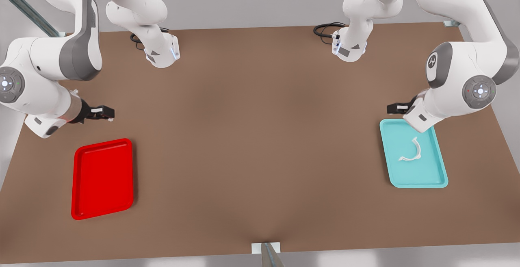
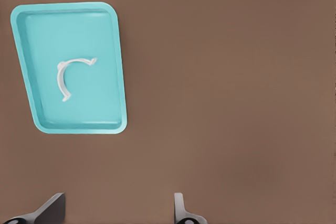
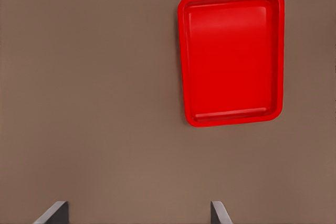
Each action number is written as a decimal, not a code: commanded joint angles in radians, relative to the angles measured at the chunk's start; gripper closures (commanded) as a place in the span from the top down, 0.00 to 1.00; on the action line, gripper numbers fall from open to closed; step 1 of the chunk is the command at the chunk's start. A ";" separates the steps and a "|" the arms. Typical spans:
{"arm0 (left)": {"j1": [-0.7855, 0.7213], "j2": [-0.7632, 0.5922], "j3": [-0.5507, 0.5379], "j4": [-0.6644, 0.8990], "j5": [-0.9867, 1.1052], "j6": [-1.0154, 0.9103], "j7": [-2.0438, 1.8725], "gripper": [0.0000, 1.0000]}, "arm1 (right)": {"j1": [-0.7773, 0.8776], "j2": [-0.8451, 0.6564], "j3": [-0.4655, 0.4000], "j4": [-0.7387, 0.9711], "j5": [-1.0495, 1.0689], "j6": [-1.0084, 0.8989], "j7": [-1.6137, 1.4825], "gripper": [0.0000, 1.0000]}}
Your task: Take the drainage pipe clamp from the left arm, pass it to the right arm, and place it in the plate on the right side
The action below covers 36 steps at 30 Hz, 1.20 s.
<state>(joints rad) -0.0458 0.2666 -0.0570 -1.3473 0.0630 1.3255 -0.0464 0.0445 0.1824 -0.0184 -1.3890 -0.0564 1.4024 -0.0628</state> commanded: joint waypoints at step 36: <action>0.365 0.387 0.124 -0.504 -0.112 1.143 0.312 0.62 | 0.003 0.000 0.000 -0.019 0.001 0.078 -0.045 1.00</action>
<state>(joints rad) 0.3188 0.6543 0.0675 -1.8514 -0.0475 2.4501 0.1991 0.0472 0.1834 -0.0183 -1.4086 -0.0563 1.4797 -0.1011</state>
